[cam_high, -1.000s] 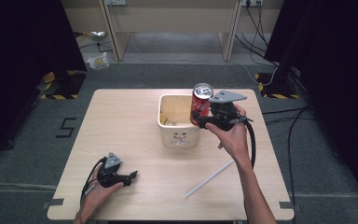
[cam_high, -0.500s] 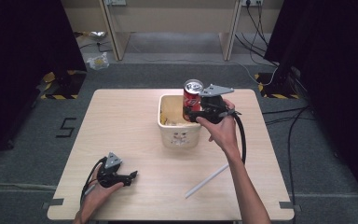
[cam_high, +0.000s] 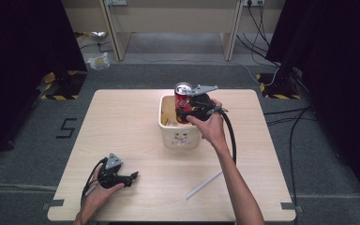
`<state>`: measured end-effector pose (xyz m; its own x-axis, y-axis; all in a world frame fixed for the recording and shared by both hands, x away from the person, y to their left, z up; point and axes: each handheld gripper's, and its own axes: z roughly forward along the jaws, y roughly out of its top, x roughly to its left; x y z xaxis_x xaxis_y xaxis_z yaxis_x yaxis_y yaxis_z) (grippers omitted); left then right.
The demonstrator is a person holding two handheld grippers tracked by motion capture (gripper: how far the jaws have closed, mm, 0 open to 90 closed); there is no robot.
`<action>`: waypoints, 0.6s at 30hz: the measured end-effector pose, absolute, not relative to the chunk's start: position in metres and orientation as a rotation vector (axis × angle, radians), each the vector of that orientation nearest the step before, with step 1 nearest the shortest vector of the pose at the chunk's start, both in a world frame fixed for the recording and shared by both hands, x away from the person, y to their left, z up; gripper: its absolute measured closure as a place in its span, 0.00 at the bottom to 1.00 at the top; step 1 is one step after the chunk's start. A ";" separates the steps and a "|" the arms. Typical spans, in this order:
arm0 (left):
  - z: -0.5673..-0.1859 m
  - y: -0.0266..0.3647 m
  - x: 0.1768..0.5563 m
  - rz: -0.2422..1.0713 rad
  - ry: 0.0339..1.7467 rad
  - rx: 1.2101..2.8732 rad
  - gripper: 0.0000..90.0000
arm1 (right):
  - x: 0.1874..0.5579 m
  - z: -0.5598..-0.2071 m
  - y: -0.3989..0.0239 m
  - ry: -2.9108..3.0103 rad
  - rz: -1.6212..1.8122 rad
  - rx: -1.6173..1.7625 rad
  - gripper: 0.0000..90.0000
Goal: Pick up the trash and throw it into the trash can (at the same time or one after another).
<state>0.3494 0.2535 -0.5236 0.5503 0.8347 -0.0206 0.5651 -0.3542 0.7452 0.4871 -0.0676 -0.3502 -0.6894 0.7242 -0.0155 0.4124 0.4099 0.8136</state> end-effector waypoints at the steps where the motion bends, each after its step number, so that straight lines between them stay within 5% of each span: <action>1: -0.524 0.254 0.349 0.477 1.123 2.063 0.16 | 0.487 -0.350 -0.068 2.305 1.176 0.977 0.38; 18: -0.523 0.254 0.349 0.473 1.124 2.065 0.16 | 0.497 -0.372 -0.034 2.431 1.099 0.954 0.38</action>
<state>0.3493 0.2536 -0.5234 0.5509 0.8342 -0.0226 0.5672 -0.3544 0.7434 0.4968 -0.0337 -0.3722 -0.7313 0.6821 -0.0053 0.4467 0.4847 0.7521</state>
